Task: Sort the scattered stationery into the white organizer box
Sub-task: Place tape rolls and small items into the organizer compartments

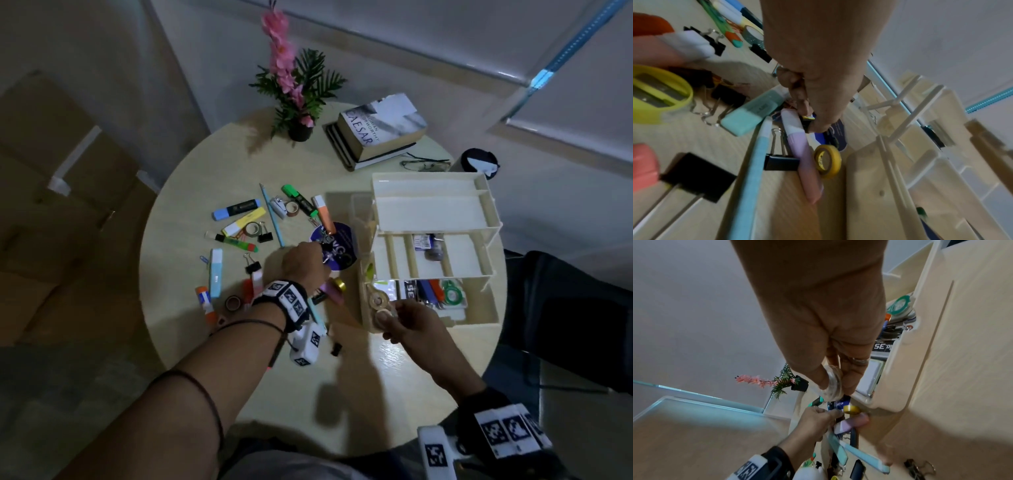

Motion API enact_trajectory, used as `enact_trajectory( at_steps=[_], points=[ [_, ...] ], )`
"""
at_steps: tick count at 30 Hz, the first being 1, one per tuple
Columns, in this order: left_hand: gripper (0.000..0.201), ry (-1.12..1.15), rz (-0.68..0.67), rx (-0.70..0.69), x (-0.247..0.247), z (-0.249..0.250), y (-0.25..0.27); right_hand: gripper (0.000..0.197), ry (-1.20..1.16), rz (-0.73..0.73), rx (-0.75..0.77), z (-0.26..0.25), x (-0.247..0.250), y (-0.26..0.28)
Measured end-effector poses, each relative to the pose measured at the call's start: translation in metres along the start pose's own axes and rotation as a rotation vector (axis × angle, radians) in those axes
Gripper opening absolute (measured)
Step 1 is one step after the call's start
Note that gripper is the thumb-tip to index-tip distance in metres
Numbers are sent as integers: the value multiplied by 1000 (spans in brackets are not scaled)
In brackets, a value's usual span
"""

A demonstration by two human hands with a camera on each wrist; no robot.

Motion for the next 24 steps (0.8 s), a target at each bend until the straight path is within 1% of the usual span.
enact_trajectory(
  at_steps=[2,4,8,11,14,16,18,20,22,24],
  points=[
    [22,15,25,-8,11,2,4,15,19,-6,6,7,11,1],
    [26,84,50,-35,20,5,11,18,56,-10,22,14,28,2],
    [20,222,79,-156,37,22,40,28,174,10,35,36,82,0],
    [18,281,35,-242,38,48,70,22,283,104,36,58,124,-11],
    [15,343,-39,-361,25,84,99,18,410,216,27,70,151,-27],
    [15,290,-54,-419,12,105,111,24,423,243,-5,76,162,-38],
    [19,182,-56,-442,-3,119,116,29,424,262,-9,80,172,-48],
    [23,58,-68,-436,-21,126,118,35,440,307,40,79,179,-56],
    [17,-78,-81,-419,-34,132,118,39,460,378,105,76,182,-60],
    [13,-220,-85,-405,-40,139,119,38,432,438,151,73,182,-63]
  ],
)
Point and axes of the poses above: each hand's wrist, its own y-axis away from the middle knuckle, its own x-axis out of the back of the hand, z = x × y, the point moved 9 cm from there along -y, towards the middle knuckle, and after that the axes turned 15 degrees about z, right-handed, at the moved point
